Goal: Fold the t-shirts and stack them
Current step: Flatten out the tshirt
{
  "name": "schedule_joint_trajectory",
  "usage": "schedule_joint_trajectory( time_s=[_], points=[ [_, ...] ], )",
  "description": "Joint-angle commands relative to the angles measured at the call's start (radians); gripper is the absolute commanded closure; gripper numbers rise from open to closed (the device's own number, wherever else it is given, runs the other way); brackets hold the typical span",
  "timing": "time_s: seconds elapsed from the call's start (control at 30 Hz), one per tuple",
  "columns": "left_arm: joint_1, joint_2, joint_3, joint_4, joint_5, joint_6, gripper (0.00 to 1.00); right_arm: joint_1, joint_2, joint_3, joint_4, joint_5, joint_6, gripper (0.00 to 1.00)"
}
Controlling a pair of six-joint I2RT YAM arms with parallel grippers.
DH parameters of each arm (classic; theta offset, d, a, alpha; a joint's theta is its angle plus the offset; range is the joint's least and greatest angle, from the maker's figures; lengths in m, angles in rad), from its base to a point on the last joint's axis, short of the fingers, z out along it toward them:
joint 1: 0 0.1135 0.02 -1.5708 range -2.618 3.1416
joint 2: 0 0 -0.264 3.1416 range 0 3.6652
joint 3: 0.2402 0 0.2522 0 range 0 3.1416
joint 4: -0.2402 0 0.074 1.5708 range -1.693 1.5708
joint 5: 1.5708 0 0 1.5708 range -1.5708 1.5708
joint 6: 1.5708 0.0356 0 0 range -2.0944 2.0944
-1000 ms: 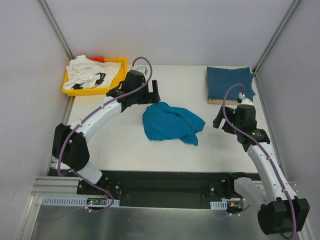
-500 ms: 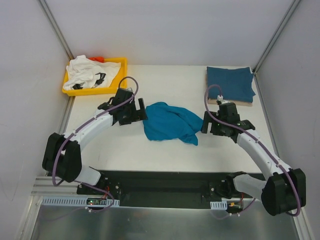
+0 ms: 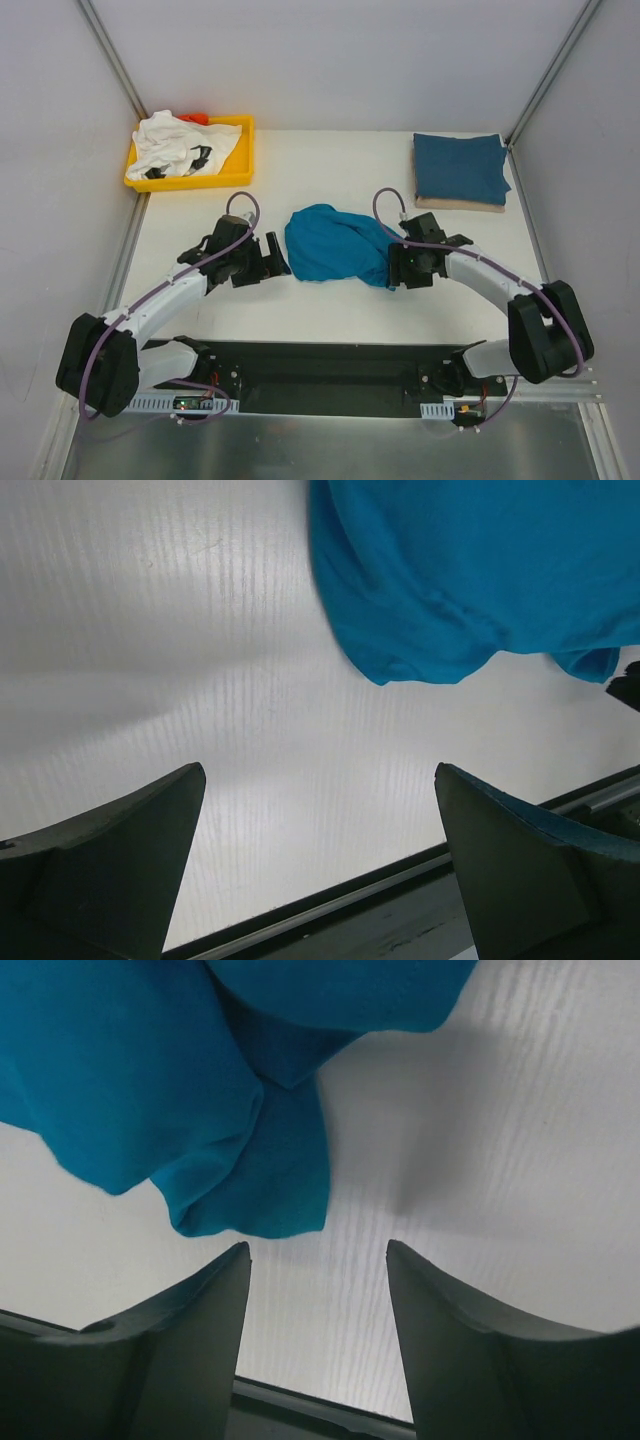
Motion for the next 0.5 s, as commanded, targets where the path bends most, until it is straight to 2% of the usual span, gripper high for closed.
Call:
schedule_joint_trajectory(
  time_s=[0.0, 0.1, 0.13, 0.27, 0.3, 0.33, 0.4, 0.47],
  points=[
    [-0.006, -0.032, -0.014, 0.064, 0.030, -0.022, 0.01, 0.022, 0.100, 0.039, 0.059, -0.066, 0.012, 0.41],
    [-0.006, -0.039, -0.024, 0.067, 0.015, -0.027, 0.01, 0.027, 0.147, 0.049, 0.076, -0.062, 0.027, 0.46],
    [-0.006, -0.041, -0.027, 0.069, 0.013, -0.027, 0.01, 0.027, 0.157, 0.049, 0.085, -0.060, 0.032, 0.51],
    [-0.006, -0.042, -0.033, 0.075, -0.004, -0.028, 0.01, 0.030, 0.186, 0.053, 0.119, -0.068, 0.041, 0.62],
    [-0.006, -0.042, -0.033, 0.075, -0.007, -0.027, 0.01, 0.032, 0.195, 0.059, 0.122, -0.071, 0.039, 0.67],
    [-0.006, -0.041, -0.033, 0.077, -0.007, -0.025, 0.01, 0.033, 0.197, 0.065, 0.122, -0.089, 0.036, 0.83],
    [-0.006, -0.045, -0.031, 0.080, -0.007, -0.024, 0.01, 0.047, 0.175, 0.085, 0.116, -0.108, 0.024, 0.99],
    [-0.006, -0.058, -0.034, 0.078, -0.010, -0.019, 0.01, 0.067, 0.137, 0.096, 0.090, -0.099, 0.019, 0.99]
  ],
)
